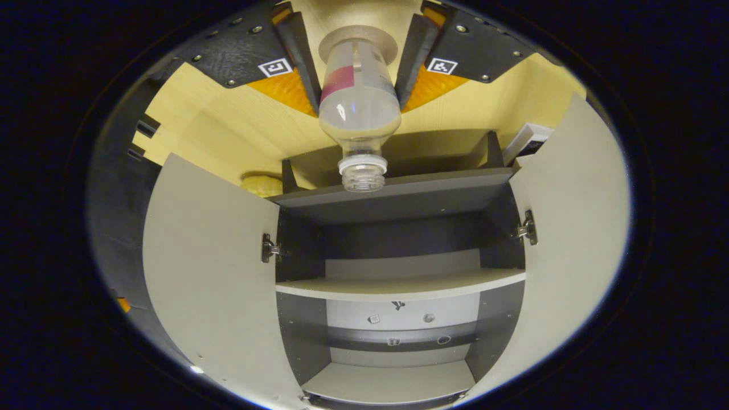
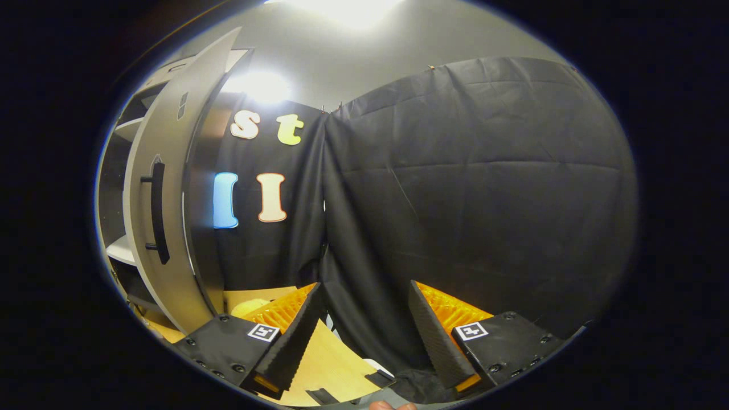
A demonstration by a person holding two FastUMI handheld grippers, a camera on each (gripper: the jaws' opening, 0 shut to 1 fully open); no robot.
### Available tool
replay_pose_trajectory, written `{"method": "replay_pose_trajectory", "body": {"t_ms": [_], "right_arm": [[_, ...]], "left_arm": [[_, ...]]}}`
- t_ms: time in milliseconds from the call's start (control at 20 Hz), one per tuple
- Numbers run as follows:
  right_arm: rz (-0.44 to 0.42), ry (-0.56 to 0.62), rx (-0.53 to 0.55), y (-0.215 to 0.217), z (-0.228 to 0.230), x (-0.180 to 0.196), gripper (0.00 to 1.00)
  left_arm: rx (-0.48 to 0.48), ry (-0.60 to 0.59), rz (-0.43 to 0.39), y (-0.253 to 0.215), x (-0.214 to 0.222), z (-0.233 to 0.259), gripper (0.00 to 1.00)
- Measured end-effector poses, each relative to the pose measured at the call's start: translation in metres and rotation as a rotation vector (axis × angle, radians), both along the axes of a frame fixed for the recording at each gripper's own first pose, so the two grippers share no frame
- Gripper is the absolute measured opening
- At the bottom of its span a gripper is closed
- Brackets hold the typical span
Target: Grasp the bottle in the cabinet with the left hand and place it on the coaster, then close the right door with the right hand and the left door with the left hand.
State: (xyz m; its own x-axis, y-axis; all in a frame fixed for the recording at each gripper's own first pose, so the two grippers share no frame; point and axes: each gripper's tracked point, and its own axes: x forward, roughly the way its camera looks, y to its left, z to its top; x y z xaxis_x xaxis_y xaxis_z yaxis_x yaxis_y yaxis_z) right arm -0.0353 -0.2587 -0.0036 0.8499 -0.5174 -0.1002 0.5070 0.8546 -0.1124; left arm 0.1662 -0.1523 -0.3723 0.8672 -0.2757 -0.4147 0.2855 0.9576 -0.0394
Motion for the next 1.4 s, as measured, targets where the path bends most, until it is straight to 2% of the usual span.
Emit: {"method": "replay_pose_trajectory", "body": {"t_ms": [100,150,200,250,300,350,400,500,700,750,800,850,900,950,1000,1050,1100,1150,1350,1400], "right_arm": [[-0.003,-0.005,0.011,0.001,-0.003,-0.001,0.96],[-0.004,-0.003,0.008,0.002,-0.005,-0.002,0.96],[-0.011,0.003,0.001,0.000,-0.007,-0.003,0.96],[-0.015,0.008,-0.003,-0.002,-0.008,-0.005,0.92],[-0.019,0.008,-0.003,-0.002,-0.007,-0.007,0.96],[-0.025,0.004,-0.002,-0.003,-0.006,-0.010,0.92],[-0.029,-0.001,-0.001,-0.002,-0.004,-0.011,0.96],[-0.031,-0.009,-0.002,0.001,-0.004,-0.011,0.92],[-0.001,-0.016,0.001,0.015,-0.005,-0.003,0.92],[0.010,-0.013,-0.004,0.018,-0.005,0.001,0.96],[0.016,-0.009,-0.012,0.020,-0.004,0.005,0.96],[0.027,-0.012,-0.016,0.023,-0.001,0.009,0.92],[0.039,-0.023,-0.020,0.027,0.005,0.012,0.93],[0.051,-0.035,-0.027,0.031,0.011,0.015,0.92],[0.059,-0.045,-0.040,0.035,0.017,0.018,0.96],[0.069,-0.052,-0.055,0.040,0.021,0.020,0.96],[0.080,-0.058,-0.065,0.044,0.024,0.022,0.92],[0.092,-0.064,-0.069,0.050,0.028,0.024,0.92],[0.147,-0.089,-0.045,0.072,0.039,0.035,0.92],[0.162,-0.092,-0.036,0.077,0.040,0.037,0.96]], "left_arm": [[0.004,0.011,0.012,0.001,0.000,0.000,0.70],[0.005,0.014,0.017,0.001,0.000,-0.002,0.76],[0.006,0.017,0.020,0.001,0.000,-0.003,0.72],[0.008,0.016,0.022,-0.002,-0.002,-0.005,0.74],[0.008,0.019,0.019,-0.007,-0.003,-0.007,0.90],[0.001,0.022,0.012,-0.007,-0.004,-0.001,0.94],[-0.009,0.022,0.009,-0.008,-0.004,0.002,0.94],[-0.032,0.018,0.003,-0.008,-0.005,0.008,0.94],[-0.046,-0.033,0.005,-0.008,-0.007,0.022,0.94],[-0.054,-0.046,0.008,-0.005,-0.010,0.029,0.87],[-0.066,-0.059,0.013,-0.002,-0.014,0.037,0.87],[-0.083,-0.071,0.021,0.000,-0.018,0.044,0.94],[-0.102,-0.086,0.030,0.002,-0.020,0.054,0.87],[-0.115,-0.104,0.039,0.003,-0.021,0.062,0.87],[-0.122,-0.124,0.048,0.006,-0.024,0.070,0.87],[-0.123,-0.145,0.060,0.010,-0.027,0.078,0.87],[-0.119,-0.162,0.071,0.014,-0.029,0.085,0.93],[-0.113,-0.178,0.085,0.021,-0.030,0.092,0.87],[-0.071,-0.239,0.139,0.050,-0.040,0.137,0.87],[-0.053,-0.258,0.149,0.059,-0.042,0.155,0.80]]}}
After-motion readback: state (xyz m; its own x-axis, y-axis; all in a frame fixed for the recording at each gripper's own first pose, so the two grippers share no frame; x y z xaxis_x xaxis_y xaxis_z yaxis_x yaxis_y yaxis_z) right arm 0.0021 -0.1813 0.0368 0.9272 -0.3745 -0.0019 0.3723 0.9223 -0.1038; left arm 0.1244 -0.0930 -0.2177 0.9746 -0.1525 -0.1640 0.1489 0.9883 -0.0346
